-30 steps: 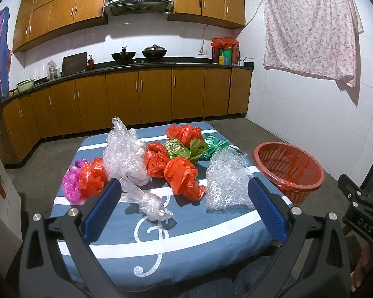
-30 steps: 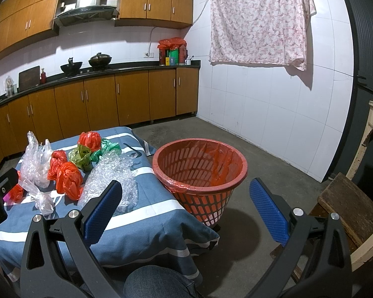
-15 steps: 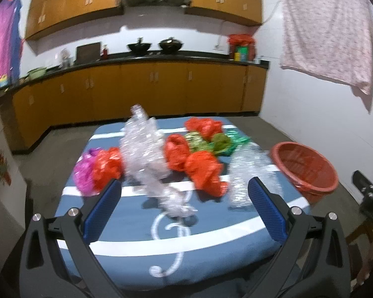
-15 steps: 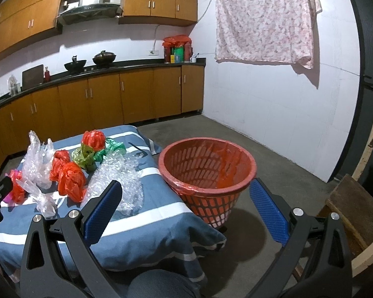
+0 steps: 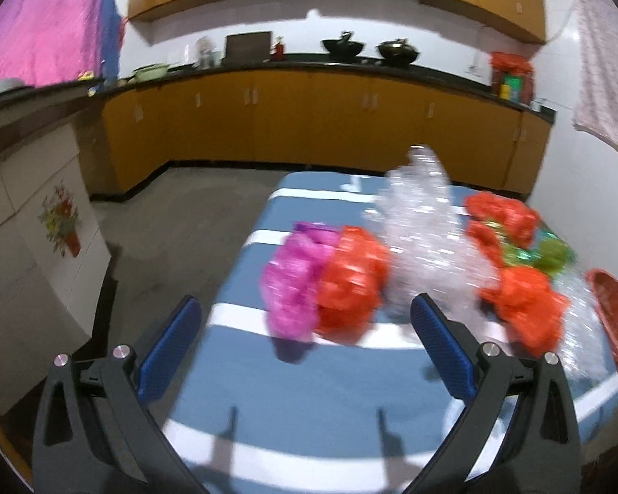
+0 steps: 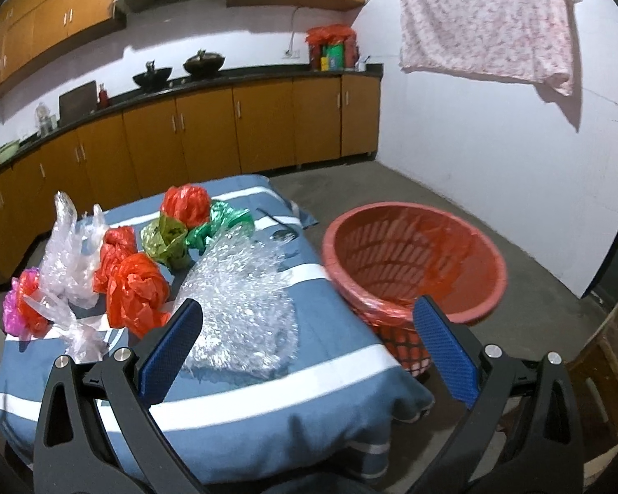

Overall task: Collect trash
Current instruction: 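Grasp the pink bag with the left tool while the right tool grasps bubble wrap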

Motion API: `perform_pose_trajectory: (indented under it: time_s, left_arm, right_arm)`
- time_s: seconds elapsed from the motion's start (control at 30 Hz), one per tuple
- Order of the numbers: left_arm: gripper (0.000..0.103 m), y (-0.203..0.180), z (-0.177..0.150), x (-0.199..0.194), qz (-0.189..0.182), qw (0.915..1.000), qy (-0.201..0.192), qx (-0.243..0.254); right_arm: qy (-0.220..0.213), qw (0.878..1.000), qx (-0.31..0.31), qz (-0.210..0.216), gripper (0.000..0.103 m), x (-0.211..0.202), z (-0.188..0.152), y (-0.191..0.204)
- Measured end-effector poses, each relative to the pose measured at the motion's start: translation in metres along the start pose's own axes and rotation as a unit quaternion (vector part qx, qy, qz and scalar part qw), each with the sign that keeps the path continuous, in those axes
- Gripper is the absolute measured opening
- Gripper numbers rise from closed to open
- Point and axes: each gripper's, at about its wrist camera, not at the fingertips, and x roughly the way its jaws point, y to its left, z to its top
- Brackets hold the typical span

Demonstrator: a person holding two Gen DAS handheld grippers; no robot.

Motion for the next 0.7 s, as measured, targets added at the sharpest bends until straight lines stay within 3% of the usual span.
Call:
perform_pose_trajectory:
  time_s: [0.23,0.37,0.63,0.7]
  left_arm:
    - [0.09,0.025,0.018,0.052,0.024,0.9995,0.017,0.013]
    - [0.081,0.026,0.02,0.08,0.013,0.9987,0.047,0.013]
    - [0.08,0.024,0.017,0.107,-0.021,0.9966,0.078,0.013]
    - [0.08,0.021,0.017,0.112,-0.03,0.996,0.083,0.015]
  right_arm:
    - [0.03,1.0,-0.001,0.009,0.09,0.04,0.006,0.016]
    - [0.049,0.998,0.003,0.025,0.09,0.06,0.009,0.028]
    - [0.091,0.995,-0.011,0.035,0.091,0.1,0.007,0.044]
    - [0.1,0.994,-0.011,0.035,0.095,0.107,0.006,0.045]
